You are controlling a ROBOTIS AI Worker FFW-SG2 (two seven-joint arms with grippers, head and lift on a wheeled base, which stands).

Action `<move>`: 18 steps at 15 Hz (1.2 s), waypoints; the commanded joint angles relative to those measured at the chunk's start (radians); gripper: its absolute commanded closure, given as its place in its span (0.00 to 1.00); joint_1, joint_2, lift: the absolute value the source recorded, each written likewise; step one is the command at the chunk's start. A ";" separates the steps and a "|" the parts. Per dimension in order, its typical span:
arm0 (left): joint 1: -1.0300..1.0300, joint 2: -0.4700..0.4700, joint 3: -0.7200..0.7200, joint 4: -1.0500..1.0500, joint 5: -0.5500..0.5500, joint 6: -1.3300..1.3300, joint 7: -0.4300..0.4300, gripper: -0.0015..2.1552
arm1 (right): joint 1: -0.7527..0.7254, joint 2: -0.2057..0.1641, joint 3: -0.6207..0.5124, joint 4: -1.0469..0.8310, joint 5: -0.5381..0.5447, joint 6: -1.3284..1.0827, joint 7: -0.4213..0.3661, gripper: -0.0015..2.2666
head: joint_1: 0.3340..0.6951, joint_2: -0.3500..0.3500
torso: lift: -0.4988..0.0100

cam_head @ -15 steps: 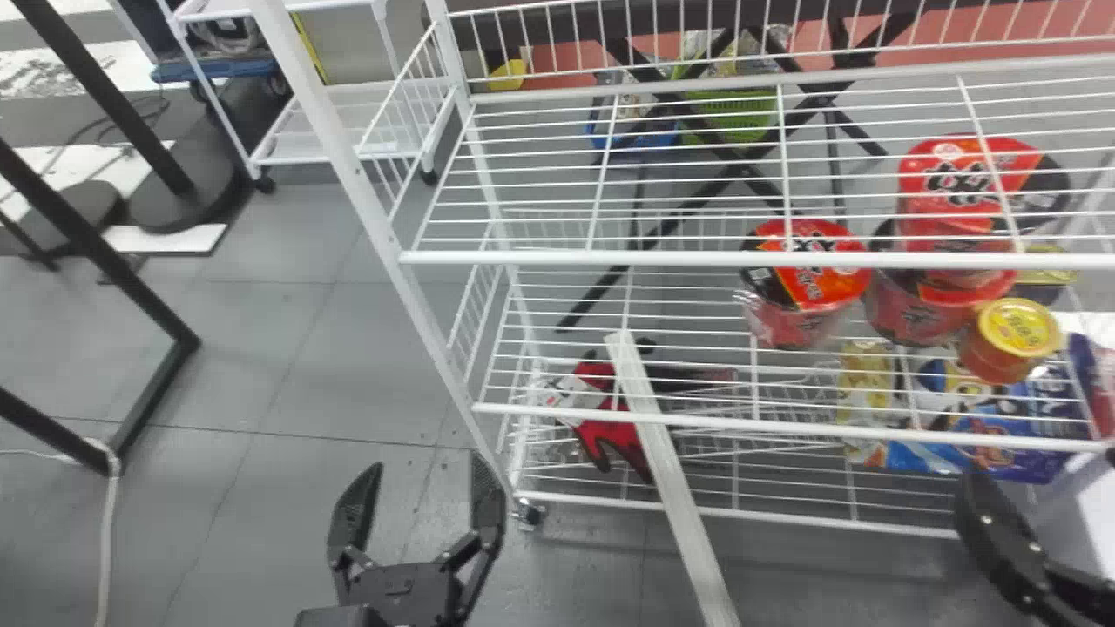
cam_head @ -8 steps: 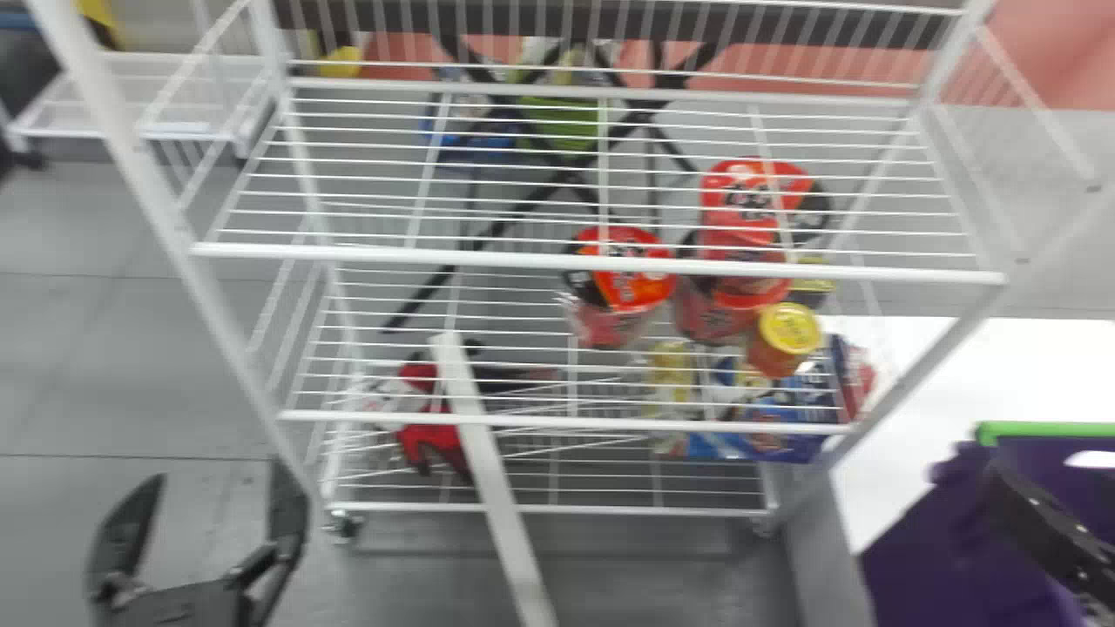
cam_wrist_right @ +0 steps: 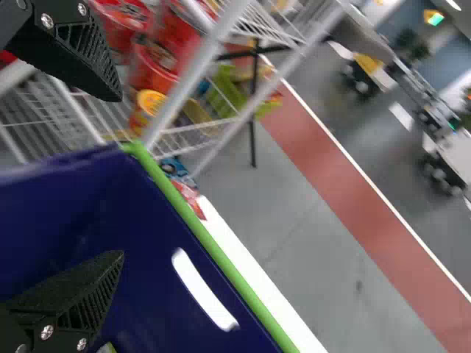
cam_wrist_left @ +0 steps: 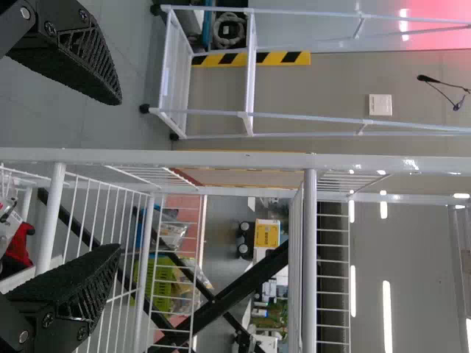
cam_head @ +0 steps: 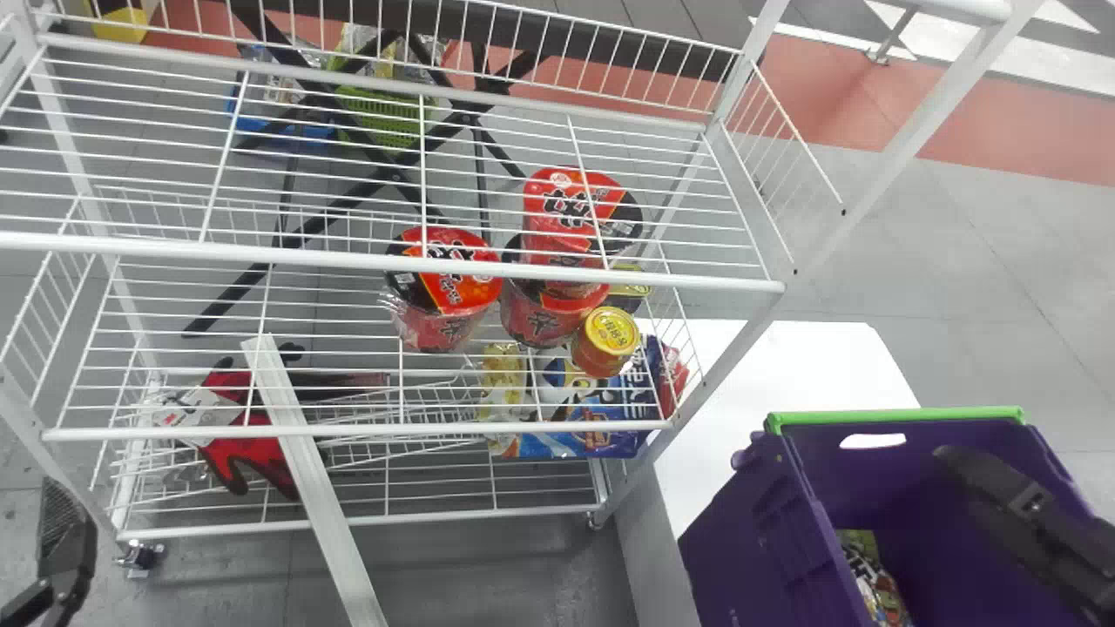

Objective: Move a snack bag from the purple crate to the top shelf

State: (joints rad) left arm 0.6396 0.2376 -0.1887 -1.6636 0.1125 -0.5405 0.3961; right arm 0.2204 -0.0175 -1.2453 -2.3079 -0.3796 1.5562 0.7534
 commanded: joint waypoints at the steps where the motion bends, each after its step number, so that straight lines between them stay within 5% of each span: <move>1: 0.002 0.000 0.000 0.002 -0.001 -0.003 0.001 0.06 | -0.036 -0.096 -0.006 0.125 0.016 0.016 -0.023 0.02 | 1.00 0.00 | 0.09; 7: 0.006 0.000 0.000 0.008 -0.001 -0.015 0.003 0.06 | -0.104 -0.299 0.015 0.470 0.133 0.016 -0.106 0.03 | 1.00 0.00 | 0.09; 13: 0.006 0.008 -0.008 0.007 -0.005 -0.019 0.003 0.06 | -0.158 -0.461 0.083 0.867 0.220 0.016 -0.115 0.03 | 1.00 0.00 | 0.09; 18: 0.006 0.011 -0.009 0.015 -0.002 -0.022 0.003 0.06 | -0.230 -0.607 0.195 1.214 0.248 -0.109 -0.201 0.03 | 1.00 0.00 | 0.09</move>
State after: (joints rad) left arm 0.6459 0.2492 -0.1979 -1.6517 0.1101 -0.5593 0.3986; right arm 0.0150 -0.5925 -1.0950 -1.1873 -0.1403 1.5195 0.5589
